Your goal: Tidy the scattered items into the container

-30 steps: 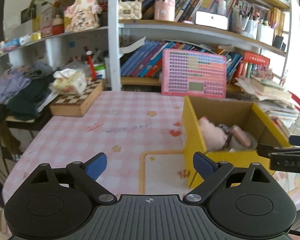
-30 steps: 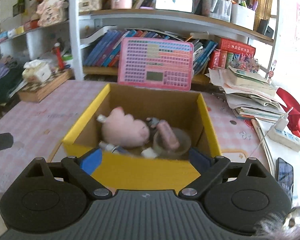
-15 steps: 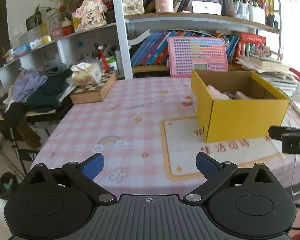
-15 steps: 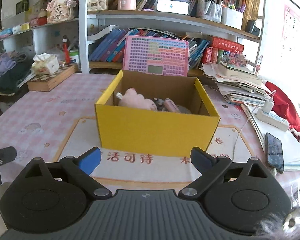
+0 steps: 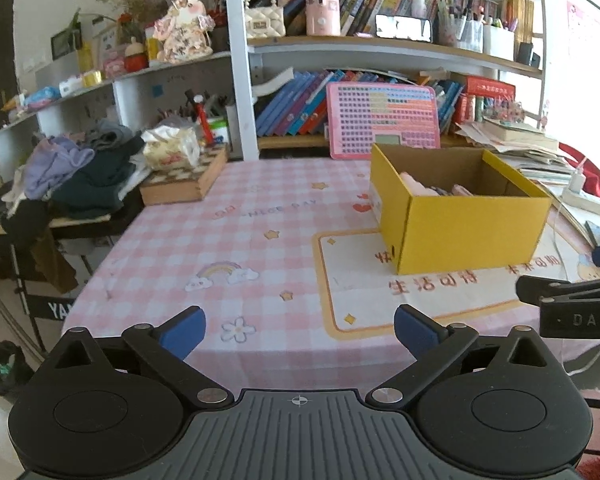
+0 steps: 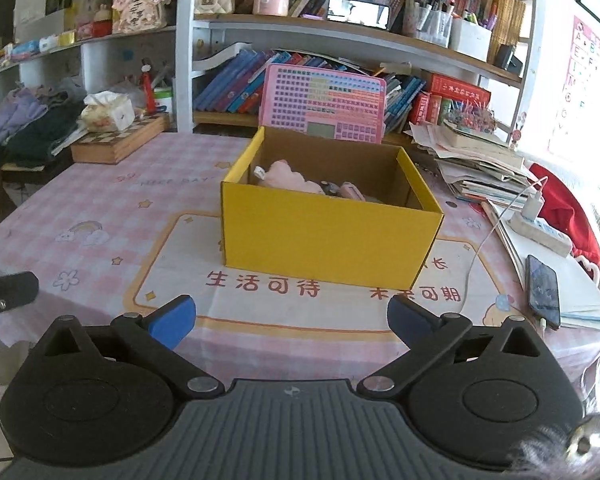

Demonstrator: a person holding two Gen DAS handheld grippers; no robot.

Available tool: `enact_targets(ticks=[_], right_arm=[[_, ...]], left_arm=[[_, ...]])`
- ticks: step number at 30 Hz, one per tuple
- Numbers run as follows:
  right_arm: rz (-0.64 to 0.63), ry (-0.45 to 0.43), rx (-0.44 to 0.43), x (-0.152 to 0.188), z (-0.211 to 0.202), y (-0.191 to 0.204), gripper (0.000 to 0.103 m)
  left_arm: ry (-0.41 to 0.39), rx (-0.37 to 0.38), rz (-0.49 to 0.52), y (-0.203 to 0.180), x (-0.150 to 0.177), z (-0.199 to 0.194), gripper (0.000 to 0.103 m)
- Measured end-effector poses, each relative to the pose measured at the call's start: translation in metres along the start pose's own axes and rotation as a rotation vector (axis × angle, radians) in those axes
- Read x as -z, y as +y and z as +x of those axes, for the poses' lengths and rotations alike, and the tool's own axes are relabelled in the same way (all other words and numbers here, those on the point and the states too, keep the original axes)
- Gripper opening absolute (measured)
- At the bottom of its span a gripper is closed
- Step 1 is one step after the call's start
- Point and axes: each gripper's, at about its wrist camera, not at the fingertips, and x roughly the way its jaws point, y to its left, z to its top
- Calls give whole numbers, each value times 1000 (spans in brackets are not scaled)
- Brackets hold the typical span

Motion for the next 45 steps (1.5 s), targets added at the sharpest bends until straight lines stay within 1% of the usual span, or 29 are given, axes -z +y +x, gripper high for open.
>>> enact_targets(ticks=[4,9,18,30,45], right_arm=[[-20,13,-3,2,-2,4,103],[-13,34,-7,5,-4,5,103],[-15,38,-7,8,-8,6,103],[15,56,8,11,-9,5,103],[17,57,14,9,-8,4,103]], left_arm=[[41,-9,-28,3,7,-1,103],[46,-7,-31,4,11,-4,103],[69,18,-37,4,16,-3,103],[60,33,-29,4,16,-4,103],[55,50,-5,5,12,1,103]])
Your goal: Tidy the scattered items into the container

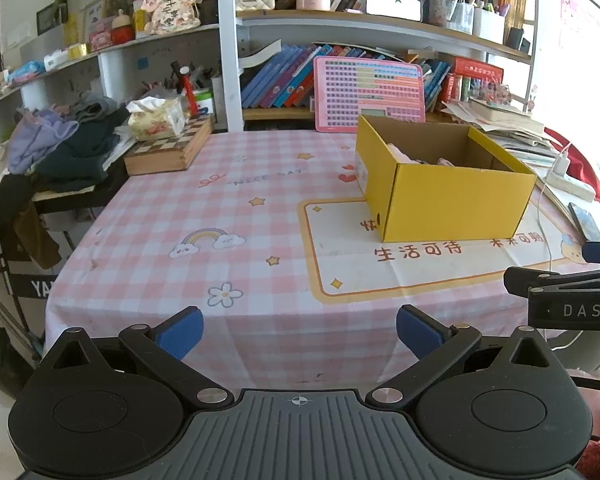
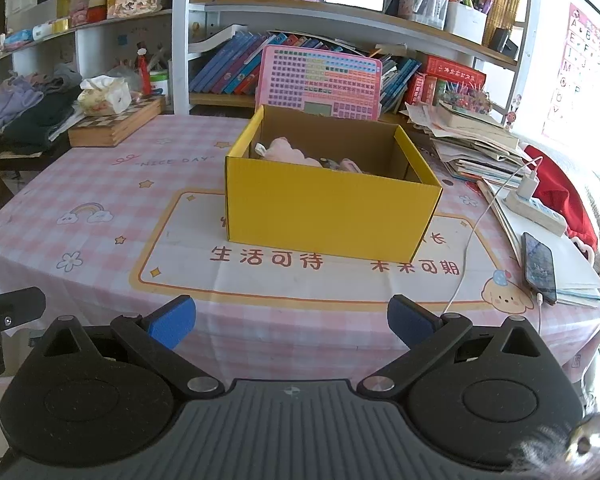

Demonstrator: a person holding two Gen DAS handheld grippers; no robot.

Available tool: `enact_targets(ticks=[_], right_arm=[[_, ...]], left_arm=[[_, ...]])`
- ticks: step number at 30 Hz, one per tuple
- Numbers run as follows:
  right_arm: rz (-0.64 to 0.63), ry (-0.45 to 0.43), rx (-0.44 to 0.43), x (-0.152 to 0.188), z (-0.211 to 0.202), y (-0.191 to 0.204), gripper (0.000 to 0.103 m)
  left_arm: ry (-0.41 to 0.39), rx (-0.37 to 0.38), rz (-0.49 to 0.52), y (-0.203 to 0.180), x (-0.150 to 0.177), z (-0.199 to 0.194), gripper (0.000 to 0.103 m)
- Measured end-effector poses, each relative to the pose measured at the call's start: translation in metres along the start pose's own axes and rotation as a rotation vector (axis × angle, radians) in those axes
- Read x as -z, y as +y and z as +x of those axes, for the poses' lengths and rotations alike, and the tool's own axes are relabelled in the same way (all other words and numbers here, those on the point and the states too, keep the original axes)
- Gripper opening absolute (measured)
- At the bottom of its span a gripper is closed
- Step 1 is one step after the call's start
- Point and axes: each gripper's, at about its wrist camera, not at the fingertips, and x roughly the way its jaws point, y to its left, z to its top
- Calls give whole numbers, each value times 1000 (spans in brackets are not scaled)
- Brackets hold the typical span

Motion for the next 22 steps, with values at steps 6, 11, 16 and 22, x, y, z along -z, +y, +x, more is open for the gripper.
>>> enact_targets(ticks=[6,11,16,22], right_arm=[[7,4,8,-1,1,-1,103],[10,8,13,-2,3,0,103],[7,19,9,-3,8,2,103],[8,30,11,-5,15,4,103]], left_arm=[[-1,12,5,0,-1,3,103],[5,13,10,0,-3,6,103],[19,19,15,0,-4,12,103],[14,36,-1,3,-6,15,103]])
